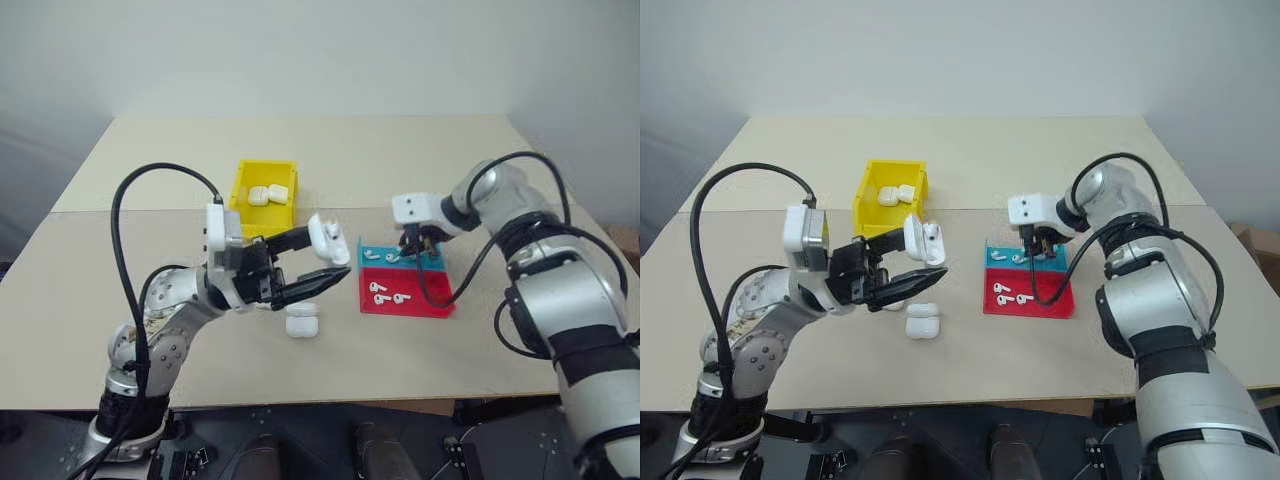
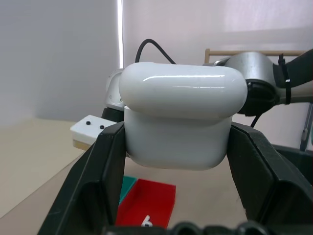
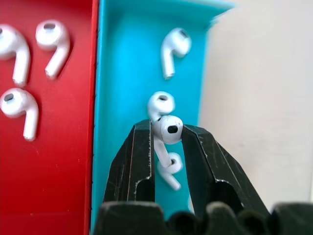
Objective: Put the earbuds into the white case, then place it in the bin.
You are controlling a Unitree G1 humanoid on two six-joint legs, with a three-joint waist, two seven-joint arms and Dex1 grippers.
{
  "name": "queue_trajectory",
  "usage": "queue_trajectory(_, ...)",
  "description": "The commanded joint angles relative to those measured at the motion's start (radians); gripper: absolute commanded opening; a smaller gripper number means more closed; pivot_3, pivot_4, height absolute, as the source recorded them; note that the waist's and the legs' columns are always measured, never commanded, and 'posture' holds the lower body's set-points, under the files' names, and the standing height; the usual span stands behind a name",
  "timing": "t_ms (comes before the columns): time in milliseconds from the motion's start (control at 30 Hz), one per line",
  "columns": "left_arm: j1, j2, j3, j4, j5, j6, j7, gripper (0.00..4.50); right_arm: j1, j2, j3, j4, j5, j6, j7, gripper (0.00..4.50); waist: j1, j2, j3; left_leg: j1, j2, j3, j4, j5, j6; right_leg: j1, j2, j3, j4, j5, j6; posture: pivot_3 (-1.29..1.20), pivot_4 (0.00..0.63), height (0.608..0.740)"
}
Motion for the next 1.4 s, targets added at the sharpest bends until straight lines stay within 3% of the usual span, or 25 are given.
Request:
queue_trajectory(33, -0.047, -0.021, 0.001, -0.024, -0.051, 0.018, 0.015, 2.82, 0.01, -0.038, -0.128, -0.188, 0.157, 0.128, 0.071, 0.89, 0.001, 0.0, 0.0, 0.0, 0.0, -0.001, 0.0, 0.0, 0.0, 0.0, 0.0, 0.0, 0.0, 0.0, 0.0, 0.0, 0.15, 0.74)
queue_trajectory(167, -0.073, -0.042, -0.009, -0.018, -0.07, 0.037, 0.022, 2.82, 0.176, -0.068, -0.305, -0.64, 0.355, 0.446, 0.006, 0.89, 0.006, 0.0, 0.0, -0.001, 0.0, -0.004, 0.0, 0.0, 0.0, 0.0, 0.0, 0.0, 0.001, 0.0, 0.0, 0.0, 0.15, 0.74)
queue_trajectory(333, -0.082, -0.057, -0.035, -0.016, -0.062, 0.053, 0.034, 2.82, 0.48, -0.055, -0.614, -1.291, 0.752, 0.977, -0.14, 0.89, 0.029, 0.0, 0.0, -0.005, 0.0, -0.006, 0.001, 0.0, 0.0, -0.002, 0.0, -0.002, 0.002, 0.0, 0.0, 0.0, 0.15, 0.74)
queue_trajectory(467, -0.093, -0.055, -0.041, -0.007, -0.069, 0.072, 0.031, 2.82, 0.587, 0.007, -0.852, -1.564, 1.091, 1.305, -0.339, 0.89, 0.032, 0.0, 0.0, -0.005, 0.0, -0.007, 0.002, 0.0, 0.0, -0.001, 0.0, -0.002, 0.001, 0.0, 0.0, 0.0, 0.15, 0.74)
queue_trajectory(567, -0.103, -0.053, -0.051, 0.002, -0.071, 0.086, 0.021, 2.82, 0.626, 0.046, -0.933, -1.709, 1.313, 1.427, -0.485, 0.89, 0.029, 0.0, 0.0, -0.003, -0.001, -0.007, 0.002, 0.0, 0.0, 0.0, 0.0, -0.002, -0.001, 0.0, 0.0, 0.0, 0.15, 0.74)
queue_trajectory(700, -0.114, -0.056, -0.066, 0.012, -0.065, 0.092, 0.0, 2.82, 0.696, 0.056, -0.926, -1.831, 1.562, 1.472, -0.661, 0.89, 0.022, 0.0, 0.0, -0.001, -0.001, -0.006, 0.002, 0.0, 0.001, 0.0, 0.002, 0.0, 0.0, 0.0, 0.0, 0.0, 0.15, 0.74)
queue_trajectory(867, -0.117, -0.064, -0.08, 0.018, -0.053, 0.082, -0.008, 2.82, 0.772, -0.001, -0.877, -1.868, 1.723, 1.41, -0.798, 0.89, 0.024, 0.0, 0.0, -0.002, -0.002, -0.004, 0.003, 0.0, 0.001, 0.001, 0.001, 0.0, 0.0, 0.0, 0.001, 0.0, 0.15, 0.74)
queue_trajectory(1133, -0.121, -0.068, -0.088, 0.031, -0.034, 0.076, -0.026, 2.82, 0.837, -0.106, -0.758, -1.899, 1.858, 1.302, -0.874, 0.89, 0.024, 0.0, 0.0, -0.002, -0.002, -0.004, 0.004, 0.0, 0.001, 0.001, 0.002, 0.0, 0.0, -0.001, 0.001, 0.0, 0.15, 0.74)
queue_trajectory(1400, -0.114, -0.069, -0.082, 0.024, -0.03, 0.073, -0.029, 2.82, 0.851, -0.171, -0.675, -1.904, 1.887, 1.198, -0.922, 0.89, 0.026, 0.0, 0.0, -0.003, -0.002, -0.004, 0.004, 0.0, 0.001, 0.001, 0.002, 0.0, -0.001, -0.001, 0.001, 0.0, 0.15, 0.74)
